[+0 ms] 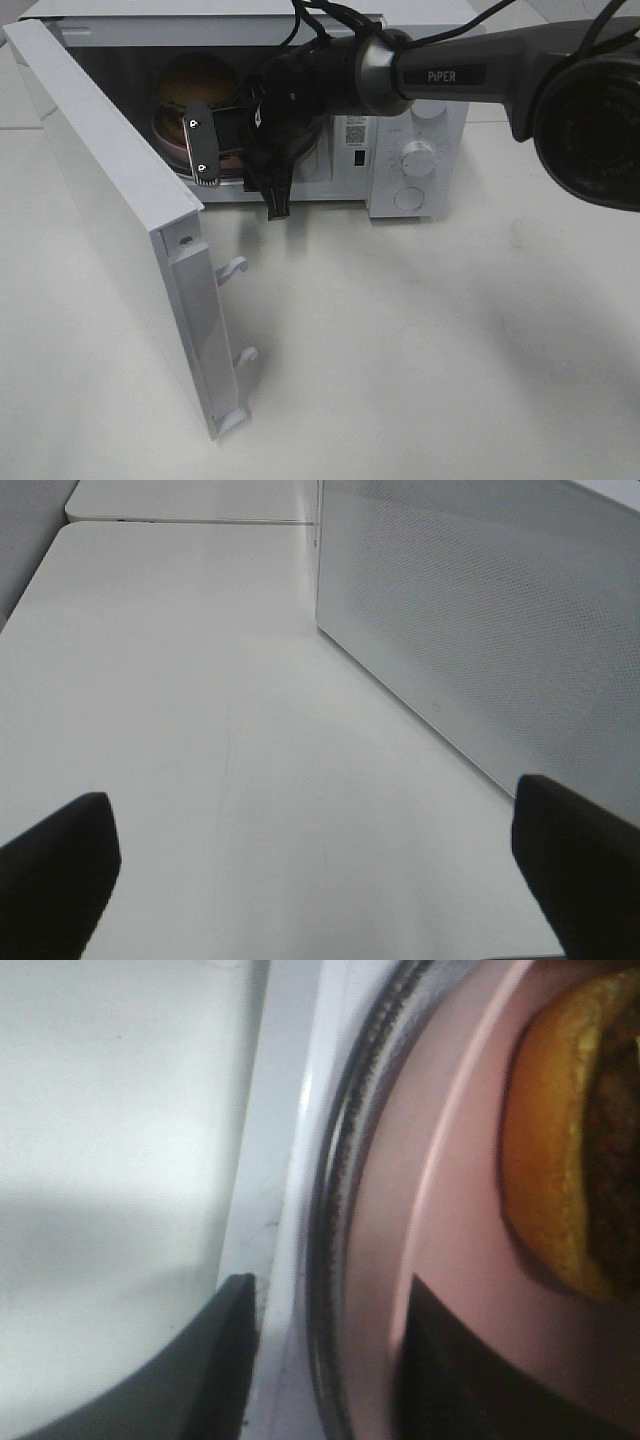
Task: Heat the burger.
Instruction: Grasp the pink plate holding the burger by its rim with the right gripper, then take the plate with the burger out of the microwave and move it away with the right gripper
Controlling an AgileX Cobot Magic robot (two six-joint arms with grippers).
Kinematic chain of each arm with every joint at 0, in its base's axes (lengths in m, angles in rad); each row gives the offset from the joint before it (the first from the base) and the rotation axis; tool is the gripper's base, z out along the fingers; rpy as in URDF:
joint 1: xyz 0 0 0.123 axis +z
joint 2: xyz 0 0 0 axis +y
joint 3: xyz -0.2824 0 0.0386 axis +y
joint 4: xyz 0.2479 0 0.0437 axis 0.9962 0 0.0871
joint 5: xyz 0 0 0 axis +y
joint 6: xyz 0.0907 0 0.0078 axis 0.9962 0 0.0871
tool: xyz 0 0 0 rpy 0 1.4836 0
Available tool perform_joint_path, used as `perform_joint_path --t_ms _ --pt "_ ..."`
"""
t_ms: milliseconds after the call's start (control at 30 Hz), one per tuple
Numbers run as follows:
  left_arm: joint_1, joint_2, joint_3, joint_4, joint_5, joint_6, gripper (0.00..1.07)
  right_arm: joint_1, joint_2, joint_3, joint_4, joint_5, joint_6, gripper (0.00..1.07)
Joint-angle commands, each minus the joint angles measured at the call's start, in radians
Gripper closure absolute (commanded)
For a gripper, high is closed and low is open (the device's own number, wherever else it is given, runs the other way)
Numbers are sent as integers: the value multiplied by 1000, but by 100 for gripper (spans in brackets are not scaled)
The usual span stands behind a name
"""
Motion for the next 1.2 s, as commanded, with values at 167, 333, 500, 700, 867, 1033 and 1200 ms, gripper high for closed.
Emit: perform_joint_path --t_ms 167,333,500,700,867,1033,1200 --pt "2 -5 -1 -5 2 -5 7 -5 0 -10 28 -42 7 107" --pt "2 -5 -1 -5 2 -5 7 -5 -3 -10 32 -48 3 107" --pt "2 -5 -1 -5 2 -5 7 -5 -17 -10 33 -34 1 107" --pt "2 -5 -1 -5 2 -5 7 -3 -40 -10 41 17 -11 107" --pt "2 -5 -1 -5 2 -5 7 9 -56 -10 47 83 -33 107" --pt "2 -5 -1 -5 2 -5 7 9 -98 12 51 87 -66 107" --pt "2 -5 -1 -5 2 -5 7 9 -124 38 51 87 -91 107"
